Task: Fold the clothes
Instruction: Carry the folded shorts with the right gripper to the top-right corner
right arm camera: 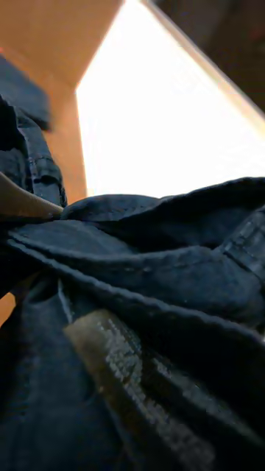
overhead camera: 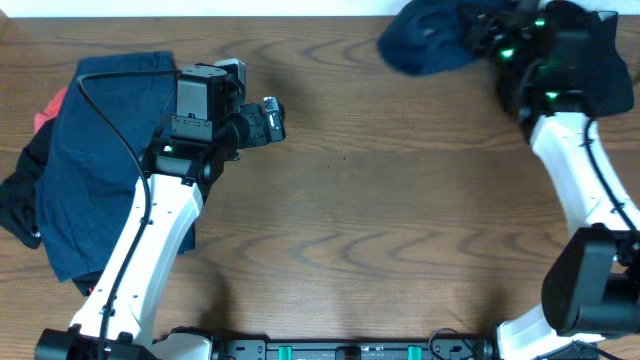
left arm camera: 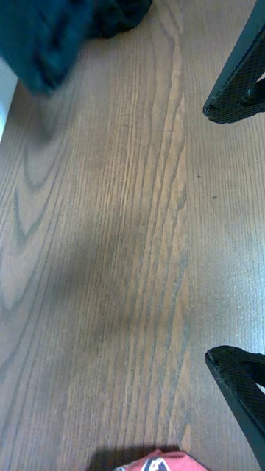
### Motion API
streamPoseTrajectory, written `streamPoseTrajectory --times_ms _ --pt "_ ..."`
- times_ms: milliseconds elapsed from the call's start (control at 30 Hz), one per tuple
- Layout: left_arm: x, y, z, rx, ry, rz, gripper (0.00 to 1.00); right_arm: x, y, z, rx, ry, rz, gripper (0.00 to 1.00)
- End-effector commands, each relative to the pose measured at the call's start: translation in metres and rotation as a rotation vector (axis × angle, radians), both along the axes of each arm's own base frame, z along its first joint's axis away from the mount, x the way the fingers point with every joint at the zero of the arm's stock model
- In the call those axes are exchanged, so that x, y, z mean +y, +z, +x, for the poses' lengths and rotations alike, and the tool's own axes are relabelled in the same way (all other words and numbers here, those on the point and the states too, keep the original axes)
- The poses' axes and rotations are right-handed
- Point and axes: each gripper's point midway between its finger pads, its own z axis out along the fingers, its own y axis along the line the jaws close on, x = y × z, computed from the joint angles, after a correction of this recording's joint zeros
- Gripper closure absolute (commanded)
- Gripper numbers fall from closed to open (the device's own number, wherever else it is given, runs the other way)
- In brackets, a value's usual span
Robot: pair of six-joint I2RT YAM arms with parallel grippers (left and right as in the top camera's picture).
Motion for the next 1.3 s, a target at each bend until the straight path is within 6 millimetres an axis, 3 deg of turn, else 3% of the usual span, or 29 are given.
streamPoseTrajectory --times_ms 0,167,367,600,700,900,1267 --pt "0.007 0.002 0.004 -0.012 0.016 0.034 0.02 -0.048 0.044 -0.003 -0.100 -0.121 0.032 0.99" --pt "0.010 -0.002 0.003 0.001 0.030 0.050 0.02 -0.104 0.054 0.002 -0.150 -0.282 0.030 0.99" --pt "0.016 -0.014 0.000 0.044 0.048 0.080 0.02 -0.141 0.062 0.012 -0.270 -0.359 -0.047 0.99" --pt "0.016 -0.025 -0.002 0.087 0.047 0.089 0.02 -0.183 0.025 0.036 -0.321 -0.420 -0.026 0.99" --pt "0.016 -0.028 -0.002 0.093 0.047 0.091 0.02 -0.192 0.012 0.041 -0.368 -0.379 -0.035 0.99" --pt "0.016 -0.034 0.000 0.109 0.047 0.095 0.02 -0.224 -0.031 0.046 -0.368 -0.321 -0.047 0.99" --pt "0.015 -0.035 0.004 0.096 0.047 0.091 0.02 -0.244 -0.066 0.047 -0.309 -0.268 -0.034 0.99"
